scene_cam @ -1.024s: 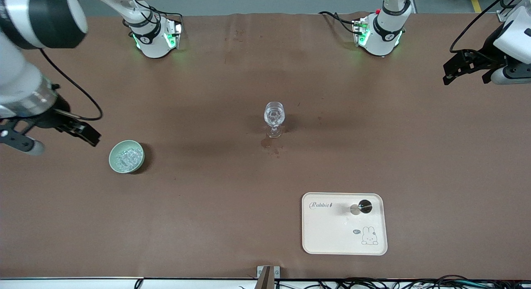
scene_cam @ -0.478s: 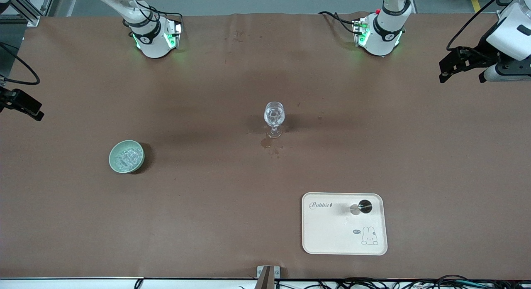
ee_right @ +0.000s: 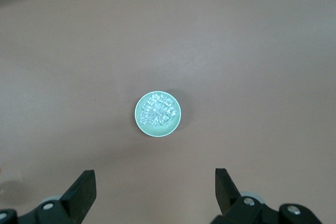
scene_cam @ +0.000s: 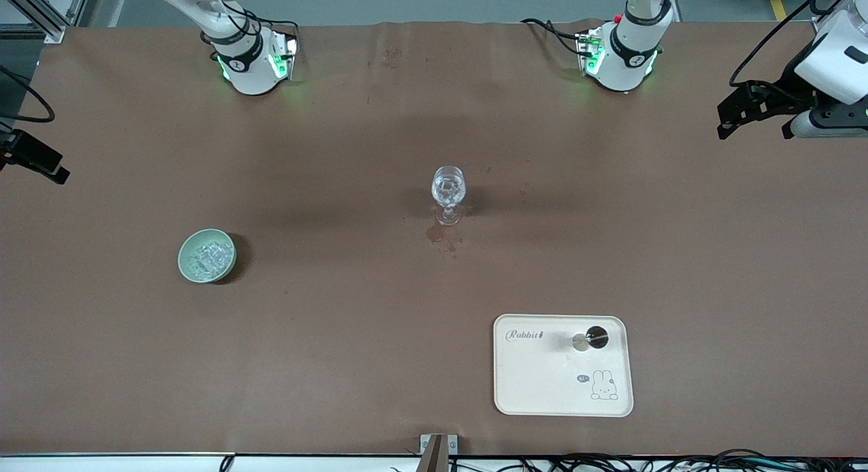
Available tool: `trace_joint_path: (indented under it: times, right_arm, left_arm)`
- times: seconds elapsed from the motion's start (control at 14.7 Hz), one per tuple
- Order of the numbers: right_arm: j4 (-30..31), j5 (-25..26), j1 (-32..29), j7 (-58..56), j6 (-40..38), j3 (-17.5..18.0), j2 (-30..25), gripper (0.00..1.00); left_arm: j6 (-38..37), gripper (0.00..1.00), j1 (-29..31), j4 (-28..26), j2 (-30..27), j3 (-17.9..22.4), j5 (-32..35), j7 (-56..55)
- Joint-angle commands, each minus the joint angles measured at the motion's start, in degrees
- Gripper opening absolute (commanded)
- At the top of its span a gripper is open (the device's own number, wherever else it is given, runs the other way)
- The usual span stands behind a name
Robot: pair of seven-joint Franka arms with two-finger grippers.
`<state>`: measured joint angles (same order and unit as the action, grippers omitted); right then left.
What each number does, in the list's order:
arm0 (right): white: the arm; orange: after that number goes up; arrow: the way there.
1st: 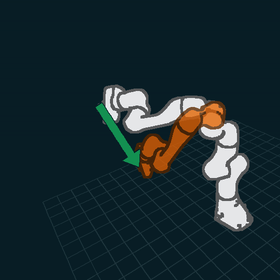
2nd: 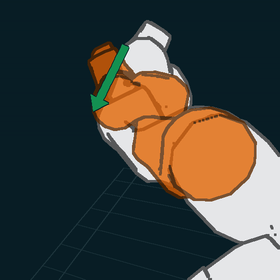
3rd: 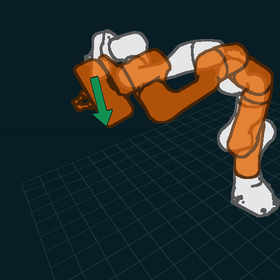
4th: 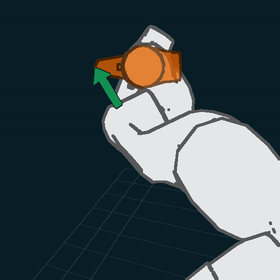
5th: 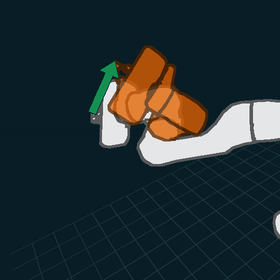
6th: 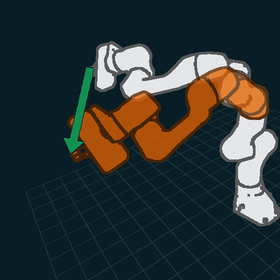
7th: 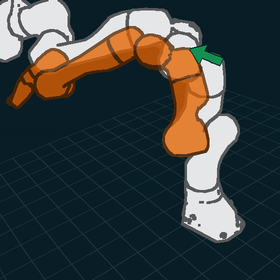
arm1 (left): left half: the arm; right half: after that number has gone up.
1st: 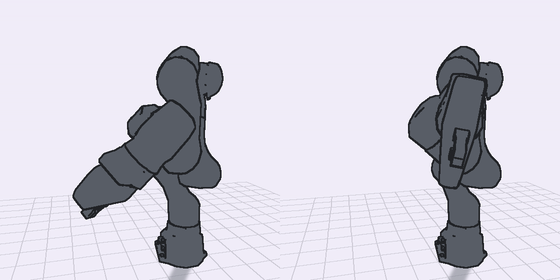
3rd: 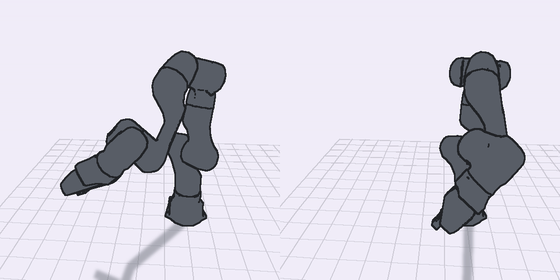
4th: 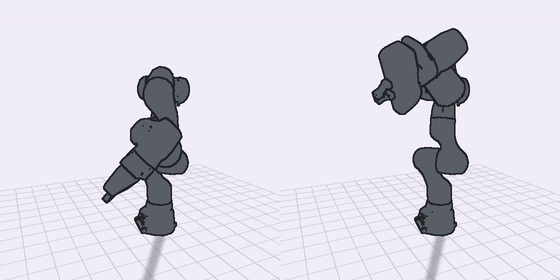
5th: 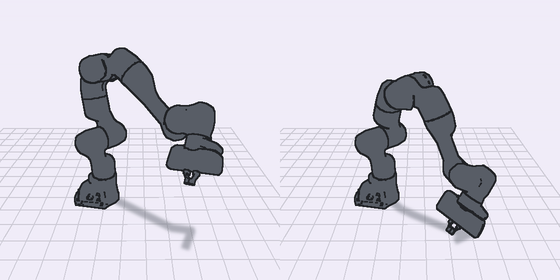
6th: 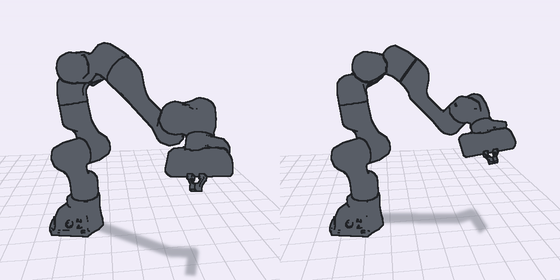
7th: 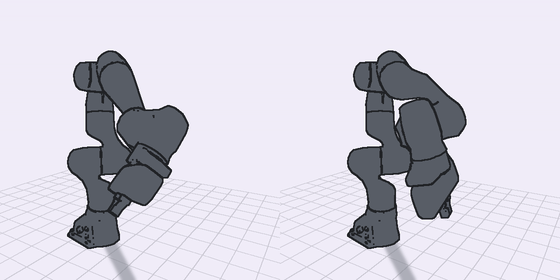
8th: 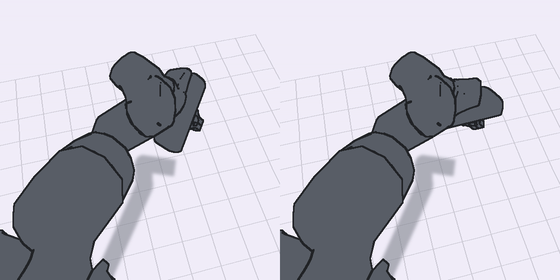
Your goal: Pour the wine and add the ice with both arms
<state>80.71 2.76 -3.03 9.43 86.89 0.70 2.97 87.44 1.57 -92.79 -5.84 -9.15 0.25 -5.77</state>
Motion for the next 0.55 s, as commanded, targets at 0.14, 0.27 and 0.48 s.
trace_joint_path:
  times: [0.14, 0.27, 0.48]
  right_arm:
    - [-0.11, -1.44, -0.57, -0.99, -0.84, -0.09, -0.15, 1.0]
    - [-0.2, -1.44, -0.66, -0.99, -0.76, -0.09, -0.15, 1.0]
    - [-0.2, -1.44, -0.48, -0.91, -0.67, -0.09, -0.15, 1.0]
  left_arm:
    - [-0.25, 1.0, 0.37, 1.56, 0.83, -0.17, 0.28, 0.49]
    - [-0.25, 1.0, 0.28, 1.65, 0.83, -0.17, 0.19, -0.2]
    - [-0.34, 1.0, 0.46, 1.56, 0.91, 0.0, 0.19, -0.3]
